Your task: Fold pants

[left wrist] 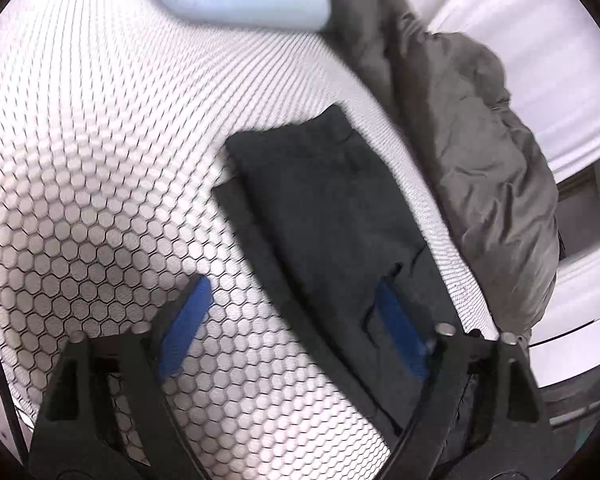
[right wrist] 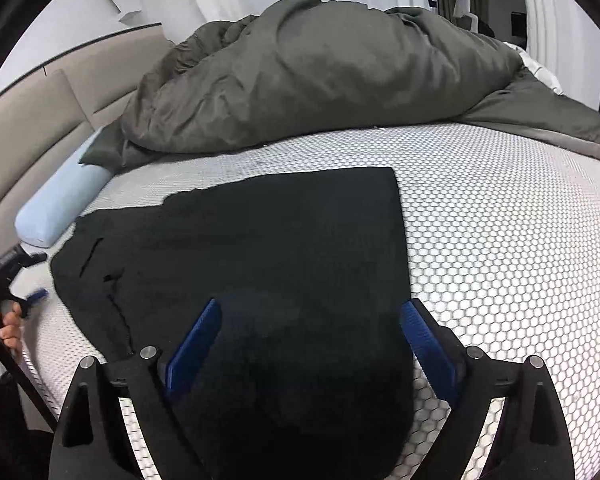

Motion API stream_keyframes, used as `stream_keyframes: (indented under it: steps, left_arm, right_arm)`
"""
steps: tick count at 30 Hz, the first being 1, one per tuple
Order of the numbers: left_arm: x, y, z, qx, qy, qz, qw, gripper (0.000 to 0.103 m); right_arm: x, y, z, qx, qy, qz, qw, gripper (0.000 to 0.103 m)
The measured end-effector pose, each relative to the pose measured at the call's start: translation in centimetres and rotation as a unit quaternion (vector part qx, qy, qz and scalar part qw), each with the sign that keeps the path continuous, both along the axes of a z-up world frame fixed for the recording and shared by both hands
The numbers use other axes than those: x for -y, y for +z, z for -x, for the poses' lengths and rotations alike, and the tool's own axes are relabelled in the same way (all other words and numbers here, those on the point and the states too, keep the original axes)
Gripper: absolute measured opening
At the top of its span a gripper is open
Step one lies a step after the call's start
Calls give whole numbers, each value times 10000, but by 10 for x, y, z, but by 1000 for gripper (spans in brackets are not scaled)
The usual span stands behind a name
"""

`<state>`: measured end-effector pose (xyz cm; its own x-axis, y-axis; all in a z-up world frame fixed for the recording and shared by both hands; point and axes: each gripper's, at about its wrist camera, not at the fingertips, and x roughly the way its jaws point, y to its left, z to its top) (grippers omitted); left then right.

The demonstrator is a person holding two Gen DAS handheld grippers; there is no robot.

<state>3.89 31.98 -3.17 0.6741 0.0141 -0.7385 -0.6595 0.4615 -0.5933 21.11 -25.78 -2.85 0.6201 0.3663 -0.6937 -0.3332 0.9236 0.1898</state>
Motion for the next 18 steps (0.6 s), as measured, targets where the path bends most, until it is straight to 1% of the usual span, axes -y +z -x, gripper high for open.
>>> stream_keyframes:
  steps: [2, 3, 4, 5, 6, 7, 9, 10, 12, 15, 16, 17, 18]
  left_arm:
    - [-2, -5, -3, 102, -60, 80, 9999, 64]
    - [-3, -5, -6, 162, -68, 100, 9998, 61]
    - [-3, -6, -11, 210, -97, 149, 9996, 55]
    - [-2, -5, -14, 246, -118, 181, 9995, 51]
    - [-2, -4, -18, 271, -113, 190, 9994, 49]
    - [0, -4, -22, 288, -59, 167, 9994, 43]
    - [7, 3, -30, 357, -31, 124, 9993, 23]
    - [9, 6, -37, 384, -96, 42, 9992, 4]
    - [18, 18, -44, 438, -115, -240, 9987, 1]
    - [44, 58, -46, 778, -298, -765, 9936, 0]
    - [62, 77, -47, 985, -478, -992, 9890, 0]
    - [76, 89, -45, 1100, -597, -1126, 9857, 0]
    - [100, 107, -49, 1262, -870, -1327, 9792, 0]
  right_arm:
    - [3, 0, 2, -95, 10, -179, 9998, 96]
    - [6, -1, 1, -206, 16, -333, 9992, 96]
    - [8, -3, 1, -334, -4, -517, 9981, 96]
    - [9, -6, 0, -424, -40, -583, 9974, 96]
    - [9, -6, 1, -464, -45, -576, 9973, 96]
    - [8, -7, 1, -472, -24, -551, 9974, 96]
    - [5, -9, 2, -481, 72, -481, 9977, 96]
    - [5, -10, 2, -526, 96, -489, 9974, 96]
    - [8, -15, 0, -715, 93, -678, 9951, 96]
    - [11, -17, -3, -837, 79, -841, 9929, 96]
    - [11, -17, -3, -843, 77, -867, 9926, 96]
    - [11, -17, -4, -846, 64, -884, 9925, 96]
    - [12, -16, -5, -834, 44, -901, 9924, 96]
